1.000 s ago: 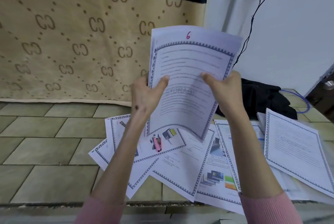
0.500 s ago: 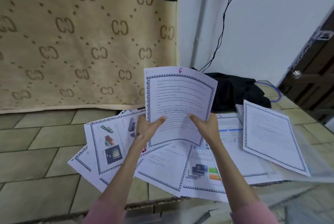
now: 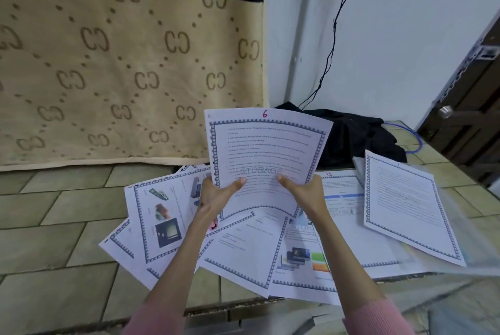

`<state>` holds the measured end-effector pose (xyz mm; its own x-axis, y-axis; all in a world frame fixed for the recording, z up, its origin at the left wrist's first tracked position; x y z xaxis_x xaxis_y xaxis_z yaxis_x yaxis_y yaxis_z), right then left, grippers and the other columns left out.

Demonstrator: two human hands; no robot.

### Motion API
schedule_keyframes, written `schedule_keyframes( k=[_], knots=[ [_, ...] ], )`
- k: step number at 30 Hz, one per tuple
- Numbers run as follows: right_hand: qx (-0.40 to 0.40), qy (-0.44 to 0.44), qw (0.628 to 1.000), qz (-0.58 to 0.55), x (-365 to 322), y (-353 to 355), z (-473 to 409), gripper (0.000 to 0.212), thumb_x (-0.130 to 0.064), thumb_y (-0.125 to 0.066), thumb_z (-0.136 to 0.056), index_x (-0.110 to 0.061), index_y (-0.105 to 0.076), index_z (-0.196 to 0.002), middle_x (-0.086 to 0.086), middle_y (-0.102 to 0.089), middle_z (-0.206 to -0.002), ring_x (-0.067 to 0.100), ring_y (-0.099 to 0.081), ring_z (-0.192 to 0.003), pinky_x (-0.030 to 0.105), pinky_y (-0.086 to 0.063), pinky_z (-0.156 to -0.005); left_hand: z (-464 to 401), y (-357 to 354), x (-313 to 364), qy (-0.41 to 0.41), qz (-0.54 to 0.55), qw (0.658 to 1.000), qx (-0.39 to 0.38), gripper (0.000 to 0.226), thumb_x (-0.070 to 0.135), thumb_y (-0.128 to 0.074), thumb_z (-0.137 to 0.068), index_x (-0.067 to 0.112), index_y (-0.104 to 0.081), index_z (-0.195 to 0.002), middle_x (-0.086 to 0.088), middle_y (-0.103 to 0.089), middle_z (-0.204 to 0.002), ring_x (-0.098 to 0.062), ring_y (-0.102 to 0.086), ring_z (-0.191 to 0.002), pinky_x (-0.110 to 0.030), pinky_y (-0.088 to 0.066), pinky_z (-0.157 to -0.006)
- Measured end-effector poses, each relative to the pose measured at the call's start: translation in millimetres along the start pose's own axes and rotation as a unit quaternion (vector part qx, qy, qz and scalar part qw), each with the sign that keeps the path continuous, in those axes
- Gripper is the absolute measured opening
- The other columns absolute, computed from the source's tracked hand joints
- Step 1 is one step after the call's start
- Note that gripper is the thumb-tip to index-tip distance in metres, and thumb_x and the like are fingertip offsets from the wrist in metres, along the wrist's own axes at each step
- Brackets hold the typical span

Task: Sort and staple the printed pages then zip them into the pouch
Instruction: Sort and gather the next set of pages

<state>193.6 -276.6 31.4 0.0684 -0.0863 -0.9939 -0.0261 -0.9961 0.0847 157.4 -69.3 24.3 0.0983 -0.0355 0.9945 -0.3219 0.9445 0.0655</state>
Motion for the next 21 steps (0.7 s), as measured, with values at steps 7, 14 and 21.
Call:
schedule_keyframes(
  k=[7, 14, 21],
  knots=[
    [-0.076, -0.010, 0.997, -0.017, -3.3, 13.4, -3.4, 0.028, -0.011, -0.082, -0.068, -0.016, -0.073, -0.094, -0.008, -0.074, -0.092, 0.007, -0.071, -0.087, 0.017, -0.055, -0.071, -6.4, 9.8, -3.6, -0.007, -0.030, 0.999, -0.028, 0.043, 0.025, -0.087, -0.060, 0.021, -0.066, -0.097, 0.004, -0.070, -0.098, -0.013, -0.065, -0.094, -0.027, -0.051, -0.085],
    [-0.127, 0.006, 0.992, -0.004, -11.5, 14.5, -10.5, 0.032, -0.007, -0.083, -0.065, -0.020, -0.072, -0.092, -0.007, -0.075, -0.094, 0.010, -0.070, -0.091, 0.023, -0.056, -0.076, -6.6, 14.8, 12.6, -0.033, -0.042, 0.997, -0.057, 0.026, 0.025, -0.081, -0.068, 0.032, -0.064, -0.087, 0.016, -0.066, -0.087, 0.002, -0.062, -0.084, -0.016, -0.050, -0.073],
    [-0.107, 0.000, 0.994, -0.001, -2.0, 9.5, -7.6, 0.043, -0.012, -0.086, -0.062, -0.022, -0.068, -0.100, -0.009, -0.072, -0.099, 0.008, -0.069, -0.095, 0.021, -0.056, -0.076, 2.1, 7.5, 1.0, -0.032, -0.047, 0.997, -0.059, 0.030, 0.028, -0.076, -0.076, 0.022, -0.066, -0.104, 0.003, -0.068, -0.104, -0.010, -0.062, -0.095, -0.025, -0.049, -0.085]
  ],
)
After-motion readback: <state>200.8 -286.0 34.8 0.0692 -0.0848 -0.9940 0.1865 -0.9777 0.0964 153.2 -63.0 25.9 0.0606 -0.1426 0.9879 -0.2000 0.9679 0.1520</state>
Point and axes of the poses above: each hand's wrist, its own z-axis away from the middle knuckle, its own y-axis out of the back of the hand, x = y × z, the point moved 3 cm from there along -z, towards the middle knuckle
